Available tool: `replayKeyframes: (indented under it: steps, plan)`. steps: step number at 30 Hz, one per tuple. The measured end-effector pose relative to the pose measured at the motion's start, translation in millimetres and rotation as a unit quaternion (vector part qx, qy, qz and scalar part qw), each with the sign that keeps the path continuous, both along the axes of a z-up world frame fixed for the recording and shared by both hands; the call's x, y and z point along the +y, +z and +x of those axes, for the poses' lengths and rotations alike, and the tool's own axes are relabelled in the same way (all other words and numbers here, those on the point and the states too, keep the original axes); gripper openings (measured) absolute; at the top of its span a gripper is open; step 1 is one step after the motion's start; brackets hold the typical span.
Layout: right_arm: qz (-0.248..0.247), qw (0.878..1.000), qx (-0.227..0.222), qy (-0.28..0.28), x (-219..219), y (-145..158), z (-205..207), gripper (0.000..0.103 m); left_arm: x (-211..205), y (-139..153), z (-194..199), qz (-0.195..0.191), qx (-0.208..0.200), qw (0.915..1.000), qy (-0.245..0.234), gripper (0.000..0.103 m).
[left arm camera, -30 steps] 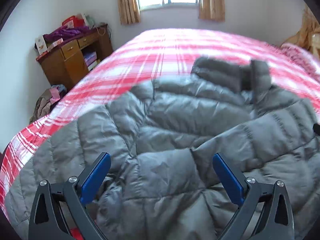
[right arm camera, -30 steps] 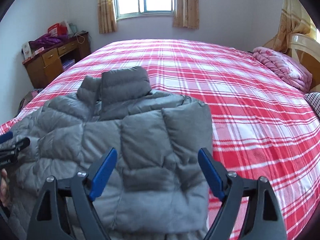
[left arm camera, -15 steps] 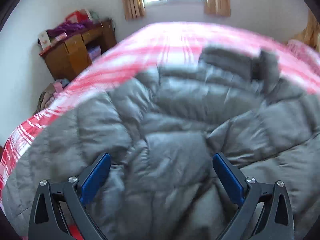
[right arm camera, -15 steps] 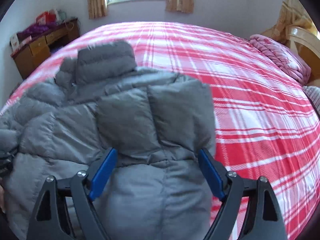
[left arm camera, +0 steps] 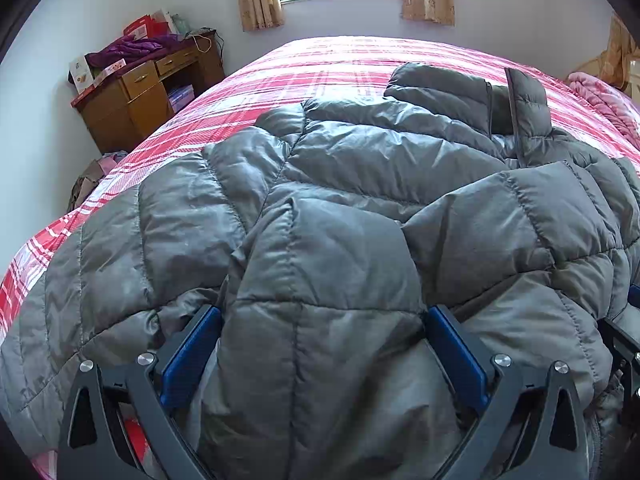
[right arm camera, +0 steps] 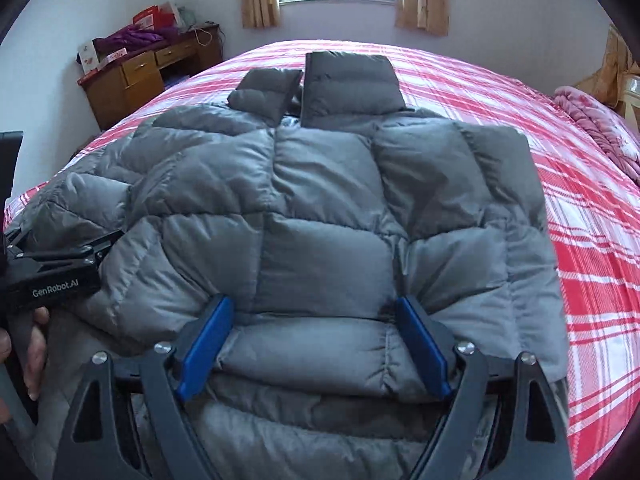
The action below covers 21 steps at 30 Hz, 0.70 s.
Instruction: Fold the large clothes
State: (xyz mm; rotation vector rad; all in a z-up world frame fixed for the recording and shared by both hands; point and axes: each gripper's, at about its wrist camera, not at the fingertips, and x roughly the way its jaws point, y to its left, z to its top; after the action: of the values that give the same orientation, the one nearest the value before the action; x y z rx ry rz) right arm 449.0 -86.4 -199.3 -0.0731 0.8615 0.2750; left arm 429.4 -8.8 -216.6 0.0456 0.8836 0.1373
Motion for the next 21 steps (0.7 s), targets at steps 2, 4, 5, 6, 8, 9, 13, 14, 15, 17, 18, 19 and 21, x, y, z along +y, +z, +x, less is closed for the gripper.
replayKeyframes:
  steps: [2, 4, 5, 6, 8, 9, 13, 14, 15, 17, 18, 19, 21]
  plan:
    - [0.001, 1.0, 0.005, -0.002, 0, -1, 2, 0.087, -1, 0, 0, 0.003, -0.001, 1.0, 0.002, 0.102]
    - [-0.005, 1.0, 0.006, -0.002, 2, -2, 4, 0.087, -3, -1, 0, 0.007, -0.002, 1.0, 0.003, 0.102]
    - [-0.01, 1.0, 0.005, -0.002, 3, -3, 4, 0.088, -2, -1, 0, 0.006, -0.003, 1.0, 0.003, 0.102]
    - [-0.012, 1.0, 0.004, -0.003, 4, -3, 4, 0.088, -2, -1, 0, 0.006, -0.003, 1.0, 0.003, 0.102]
    - [-0.015, 1.0, 0.002, -0.004, 5, -4, 5, 0.088, -1, -1, 0, 0.006, -0.002, 1.0, 0.003, 0.102]
    - [-0.017, 1.0, 0.001, -0.004, 6, -4, 4, 0.088, -1, -1, 1, 0.006, -0.002, 1.0, 0.004, 0.102]
    - [-0.018, 1.0, 0.001, -0.004, 5, -5, 4, 0.089, -1, -2, 0, 0.002, 0.001, 1.0, 0.005, 0.102]
    - [-0.019, 1.0, 0.001, -0.004, 5, -5, 4, 0.089, -1, -1, 1, 0.002, 0.003, 1.0, 0.004, 0.102]
    - [-0.021, 1.0, 0.001, -0.004, 5, -5, 4, 0.089, 0, 0, 2, -0.001, 0.01, 0.9999, 0.001, 0.102]
    - [-0.023, 1.0, 0.002, -0.004, 6, -5, 5, 0.09, 2, 8, 4, -0.001, 0.041, 0.9991, -0.012, 0.102]
    - [-0.021, 1.0, 0.004, -0.002, 7, -5, 7, 0.09, 5, 17, 2, -0.002, 0.05, 0.9987, -0.015, 0.102]
    - [-0.016, 1.0, 0.008, 0.002, 5, -3, 7, 0.09, 12, 31, -6, -0.008, 0.038, 0.9992, -0.007, 0.102]
    - [-0.009, 1.0, 0.014, 0.009, 0, 5, 3, 0.09, 36, 68, -35, -0.033, -0.013, 0.9994, 0.006, 0.102]
